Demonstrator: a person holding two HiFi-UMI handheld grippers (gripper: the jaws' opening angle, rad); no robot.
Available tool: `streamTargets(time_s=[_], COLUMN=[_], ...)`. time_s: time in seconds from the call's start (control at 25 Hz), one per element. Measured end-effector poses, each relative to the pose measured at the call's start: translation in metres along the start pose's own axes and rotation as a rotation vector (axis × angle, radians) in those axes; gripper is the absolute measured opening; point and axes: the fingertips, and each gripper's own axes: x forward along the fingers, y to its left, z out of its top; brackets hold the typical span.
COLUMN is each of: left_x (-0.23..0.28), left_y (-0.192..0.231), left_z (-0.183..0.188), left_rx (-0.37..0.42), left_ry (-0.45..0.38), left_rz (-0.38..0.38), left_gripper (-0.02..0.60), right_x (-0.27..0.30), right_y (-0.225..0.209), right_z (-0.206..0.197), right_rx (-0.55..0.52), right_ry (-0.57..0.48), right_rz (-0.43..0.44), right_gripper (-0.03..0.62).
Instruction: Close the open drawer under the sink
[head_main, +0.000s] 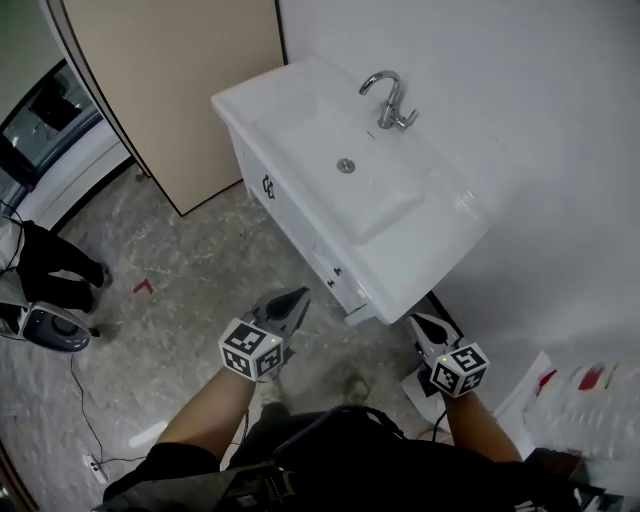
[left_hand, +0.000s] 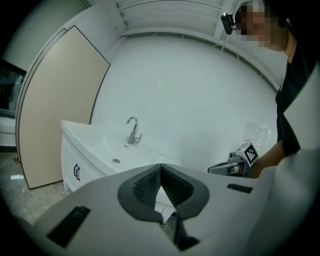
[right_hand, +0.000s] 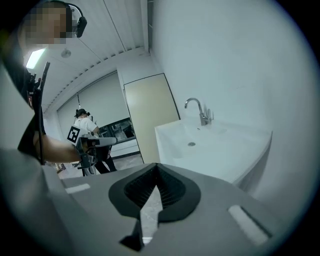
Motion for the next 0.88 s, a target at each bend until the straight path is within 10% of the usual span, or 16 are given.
streamTargets(time_s=[0.88], left_x=[-0.085], left_y=[-0.051], left_z=[0.176], left_rx=[0.136], left_ry=[-0.174], left_rz=[-0.023], left_gripper=[-0.002], right_x=[-0.052], right_y=[0.035], right_z=[0.164], right_rx=[-0.107], right_ry=[-0.141], right_rz=[-0.034], right_gripper=[0.0])
